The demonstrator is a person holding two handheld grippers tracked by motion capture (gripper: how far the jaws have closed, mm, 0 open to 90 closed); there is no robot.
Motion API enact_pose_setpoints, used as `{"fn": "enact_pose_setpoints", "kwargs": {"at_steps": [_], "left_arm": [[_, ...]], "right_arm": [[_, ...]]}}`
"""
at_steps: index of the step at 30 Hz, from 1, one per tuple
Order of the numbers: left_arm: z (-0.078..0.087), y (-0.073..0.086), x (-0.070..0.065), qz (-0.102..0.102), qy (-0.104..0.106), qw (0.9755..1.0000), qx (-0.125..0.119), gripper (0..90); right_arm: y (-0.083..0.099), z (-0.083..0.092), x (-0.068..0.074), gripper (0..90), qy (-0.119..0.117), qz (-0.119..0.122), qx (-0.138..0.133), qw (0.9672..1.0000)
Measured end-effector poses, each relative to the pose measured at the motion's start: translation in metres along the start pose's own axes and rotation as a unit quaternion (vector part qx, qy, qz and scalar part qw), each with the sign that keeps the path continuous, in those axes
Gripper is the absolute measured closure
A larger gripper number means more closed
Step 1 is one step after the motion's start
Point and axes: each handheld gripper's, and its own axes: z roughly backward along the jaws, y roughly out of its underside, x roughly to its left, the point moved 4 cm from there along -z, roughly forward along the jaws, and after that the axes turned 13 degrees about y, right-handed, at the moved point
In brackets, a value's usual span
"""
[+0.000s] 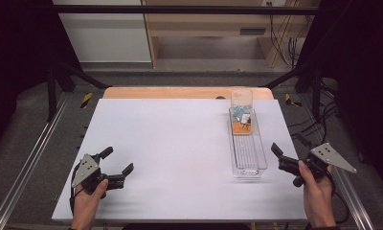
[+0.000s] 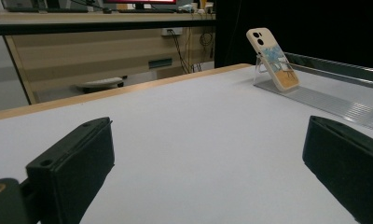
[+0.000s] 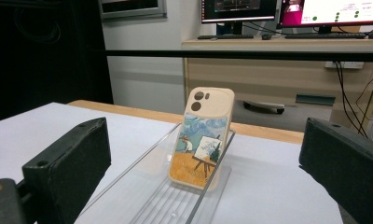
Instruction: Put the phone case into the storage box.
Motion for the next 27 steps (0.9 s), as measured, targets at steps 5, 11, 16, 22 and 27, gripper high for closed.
{"fn": "enact_pose_setpoints", "kwargs": {"at_steps": [5, 11, 16, 22, 27], "left_arm": [[0.000, 0.000, 0.000, 0.000, 0.001, 1.0000, 0.000, 1.5], [0.000, 0.000, 0.000, 0.001, 0.002, 1.0000, 0.000, 1.5], [0.000, 0.000, 0.000, 0.001, 0.002, 1.0000, 0.000, 1.5], [-0.001, 0.000, -0.001, 0.000, 0.004, 1.0000, 0.001, 1.5], [-0.001, 0.000, -0.001, -0.001, 0.004, 1.0000, 0.002, 1.5]], "right_arm": [[0.006, 0.005, 0.002, 2.3, -0.001, -0.001, -0.001, 1.0000], [0.015, 0.012, 0.005, 2.3, -0.004, 0.000, 0.000, 1.0000], [0.023, 0.016, 0.006, 2.3, -0.008, 0.005, -0.004, 0.9999], [0.032, 0.019, 0.009, 2.3, -0.016, 0.014, -0.006, 0.9998], [0.039, 0.019, 0.015, 2.3, -0.026, 0.021, -0.006, 0.9994]]}}
